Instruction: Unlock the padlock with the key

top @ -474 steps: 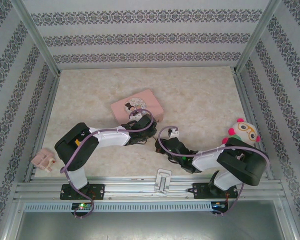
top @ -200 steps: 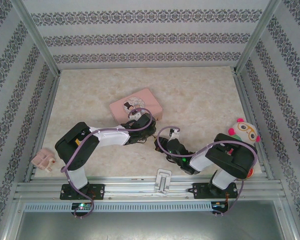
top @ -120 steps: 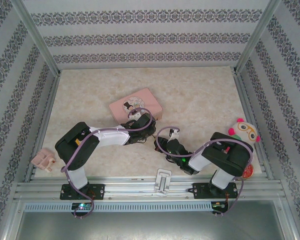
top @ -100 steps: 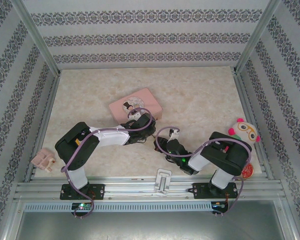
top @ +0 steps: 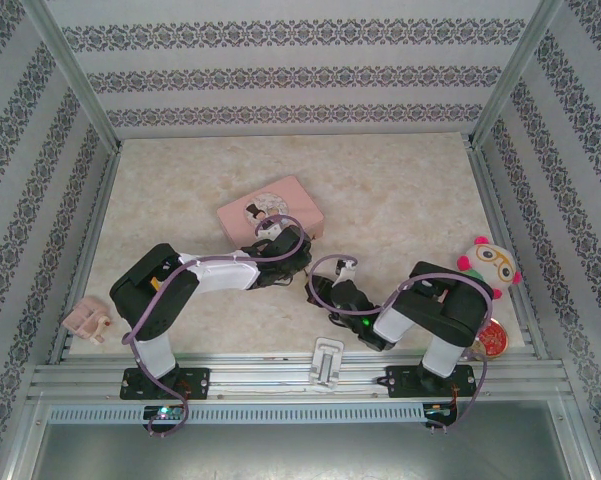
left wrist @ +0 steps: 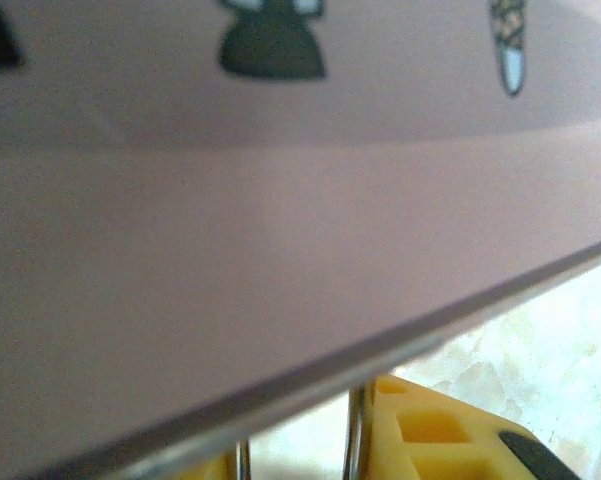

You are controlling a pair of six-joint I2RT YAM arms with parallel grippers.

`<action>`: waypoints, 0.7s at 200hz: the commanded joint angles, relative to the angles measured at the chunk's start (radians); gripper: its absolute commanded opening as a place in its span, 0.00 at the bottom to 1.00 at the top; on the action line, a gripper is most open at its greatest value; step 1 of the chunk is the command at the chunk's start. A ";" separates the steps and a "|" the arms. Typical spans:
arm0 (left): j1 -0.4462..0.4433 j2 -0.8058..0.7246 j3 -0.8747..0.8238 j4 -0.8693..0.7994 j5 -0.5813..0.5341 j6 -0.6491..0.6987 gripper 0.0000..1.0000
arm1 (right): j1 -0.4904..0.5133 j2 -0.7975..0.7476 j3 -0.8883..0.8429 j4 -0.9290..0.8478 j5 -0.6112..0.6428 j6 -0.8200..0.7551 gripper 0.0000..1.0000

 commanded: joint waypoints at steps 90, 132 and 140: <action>-0.041 -0.032 -0.030 0.028 0.063 -0.069 0.00 | 0.023 0.025 -0.039 0.178 0.059 0.098 0.00; -0.052 -0.053 -0.032 0.023 0.054 -0.062 0.00 | 0.023 0.038 -0.062 0.180 0.023 0.135 0.00; -0.054 -0.058 -0.032 0.017 0.051 -0.061 0.00 | 0.022 0.041 -0.065 0.180 0.018 0.141 0.00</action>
